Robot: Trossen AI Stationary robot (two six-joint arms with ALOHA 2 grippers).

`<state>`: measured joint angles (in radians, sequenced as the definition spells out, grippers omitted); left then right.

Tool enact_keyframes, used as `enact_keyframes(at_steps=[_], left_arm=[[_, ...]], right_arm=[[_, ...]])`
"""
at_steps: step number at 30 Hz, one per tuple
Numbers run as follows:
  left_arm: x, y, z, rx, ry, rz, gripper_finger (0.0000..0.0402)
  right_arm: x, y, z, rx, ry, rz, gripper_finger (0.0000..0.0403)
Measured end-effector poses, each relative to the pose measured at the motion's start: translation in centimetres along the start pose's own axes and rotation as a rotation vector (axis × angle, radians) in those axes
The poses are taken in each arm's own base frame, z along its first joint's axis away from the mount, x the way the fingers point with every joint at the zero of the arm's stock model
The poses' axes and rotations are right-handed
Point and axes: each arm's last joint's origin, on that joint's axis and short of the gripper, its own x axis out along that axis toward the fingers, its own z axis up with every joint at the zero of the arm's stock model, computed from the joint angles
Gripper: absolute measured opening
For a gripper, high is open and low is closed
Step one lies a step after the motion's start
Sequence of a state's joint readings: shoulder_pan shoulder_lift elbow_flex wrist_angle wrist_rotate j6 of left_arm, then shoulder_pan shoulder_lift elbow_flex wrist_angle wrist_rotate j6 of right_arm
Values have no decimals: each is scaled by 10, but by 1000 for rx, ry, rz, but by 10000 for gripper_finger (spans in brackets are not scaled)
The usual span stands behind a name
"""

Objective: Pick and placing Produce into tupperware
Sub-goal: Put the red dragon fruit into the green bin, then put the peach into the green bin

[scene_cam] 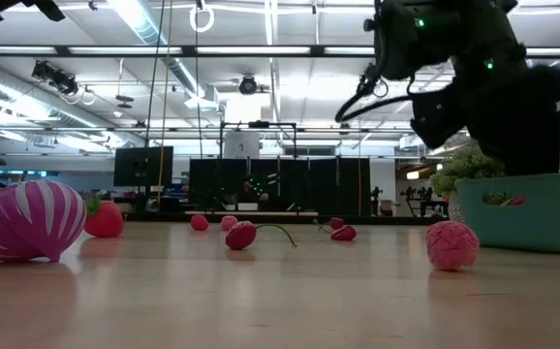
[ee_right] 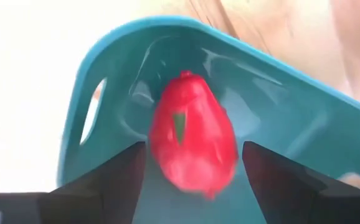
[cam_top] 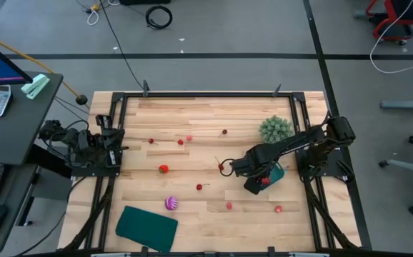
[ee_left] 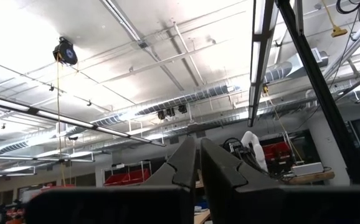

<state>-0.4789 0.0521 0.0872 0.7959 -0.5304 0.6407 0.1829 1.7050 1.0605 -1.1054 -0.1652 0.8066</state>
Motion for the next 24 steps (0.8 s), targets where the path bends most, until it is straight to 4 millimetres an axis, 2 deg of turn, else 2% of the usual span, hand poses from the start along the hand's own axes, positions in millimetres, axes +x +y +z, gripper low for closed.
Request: enact_keyframes(at_steps=[7,11,20,24], left_arm=[[0,0,0,0,0,0,19],[0,0,0,-1,0,0,21],[0,0,0,0,2,-1,24],[0,0,0,-25,3,-2,17]], right_arm=[[-26,8,-6,70,93,35,276],[-38,18,-20,185,157,26,273],[-26,65,-72,221,118,63,270],[-18,70,-87,206,120,39,270]])
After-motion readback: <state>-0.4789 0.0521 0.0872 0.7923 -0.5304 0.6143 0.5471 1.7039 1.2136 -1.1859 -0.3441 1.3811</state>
